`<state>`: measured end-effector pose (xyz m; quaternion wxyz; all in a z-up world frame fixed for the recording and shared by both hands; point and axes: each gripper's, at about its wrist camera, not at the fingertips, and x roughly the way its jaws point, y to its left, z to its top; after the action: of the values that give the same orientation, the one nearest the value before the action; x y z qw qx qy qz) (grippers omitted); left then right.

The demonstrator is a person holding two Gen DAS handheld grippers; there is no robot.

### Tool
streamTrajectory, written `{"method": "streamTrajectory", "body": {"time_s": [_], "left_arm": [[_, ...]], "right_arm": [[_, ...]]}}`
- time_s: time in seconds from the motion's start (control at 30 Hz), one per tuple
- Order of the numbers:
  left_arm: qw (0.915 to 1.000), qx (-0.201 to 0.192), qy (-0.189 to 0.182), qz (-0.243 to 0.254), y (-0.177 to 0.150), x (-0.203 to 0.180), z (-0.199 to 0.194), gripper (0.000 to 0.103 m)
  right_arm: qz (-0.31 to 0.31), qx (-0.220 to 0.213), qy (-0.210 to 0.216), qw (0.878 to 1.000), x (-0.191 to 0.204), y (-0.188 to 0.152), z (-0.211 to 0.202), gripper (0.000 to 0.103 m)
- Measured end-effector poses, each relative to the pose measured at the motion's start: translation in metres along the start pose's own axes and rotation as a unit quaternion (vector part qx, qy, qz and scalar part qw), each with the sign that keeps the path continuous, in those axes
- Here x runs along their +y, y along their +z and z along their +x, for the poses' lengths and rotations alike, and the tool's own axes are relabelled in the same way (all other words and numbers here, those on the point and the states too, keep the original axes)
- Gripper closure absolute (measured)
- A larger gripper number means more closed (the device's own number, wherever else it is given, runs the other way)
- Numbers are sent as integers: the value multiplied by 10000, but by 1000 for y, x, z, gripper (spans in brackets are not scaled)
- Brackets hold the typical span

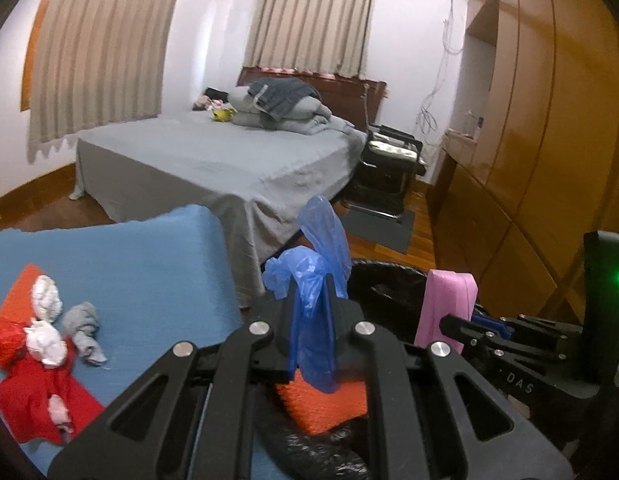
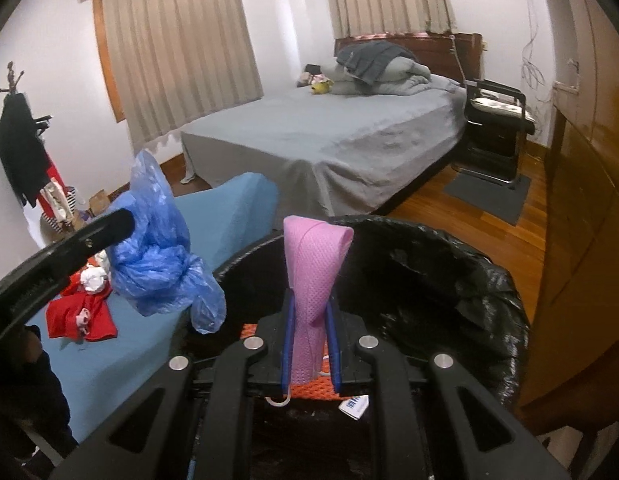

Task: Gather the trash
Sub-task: 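Carry the blue bag and pink cloth over the bin and release both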

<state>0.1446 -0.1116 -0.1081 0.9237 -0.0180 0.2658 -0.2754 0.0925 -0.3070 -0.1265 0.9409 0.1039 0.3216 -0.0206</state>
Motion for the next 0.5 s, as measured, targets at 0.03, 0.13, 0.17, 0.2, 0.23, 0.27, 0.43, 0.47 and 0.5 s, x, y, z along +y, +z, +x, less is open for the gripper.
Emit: {"method": "streamTrajectory", "body": {"time_s": [0.03,0.13,0.17,0.2,0.23,0.27,0.43,0.47,0.5], "left_arm": [[10000,55,-41,-5,-1,-1,4,90],[9997,204,-103,-51,-4,-2,12,75],[9997,228,-92,-71,-5,0,13,70],[9996,241,-77,-90,-6,1,14,63],[9996,240,-50,-109,-7,3,14,60],[9997,233,-3,-109,-7,5,13,59],[9994,199,262,-123,-9,14,7,49],[9993,197,293,-134,-9,18,5,47],[9991,186,351,-137,-10,22,2,45]], "right_arm": [[17,10,-23,10000,-3,1,1,89],[89,74,-102,9999,-11,-3,3,85],[107,90,-134,9998,-13,-4,3,83],[125,112,-162,9997,-15,-5,4,82],[137,134,-182,9997,-17,-6,5,81],[149,149,-208,9996,-19,-7,5,79],[174,151,-260,9994,-19,-9,5,61],[173,138,-263,9994,-20,-8,5,58],[163,122,-269,9994,-19,-8,4,56]]}}
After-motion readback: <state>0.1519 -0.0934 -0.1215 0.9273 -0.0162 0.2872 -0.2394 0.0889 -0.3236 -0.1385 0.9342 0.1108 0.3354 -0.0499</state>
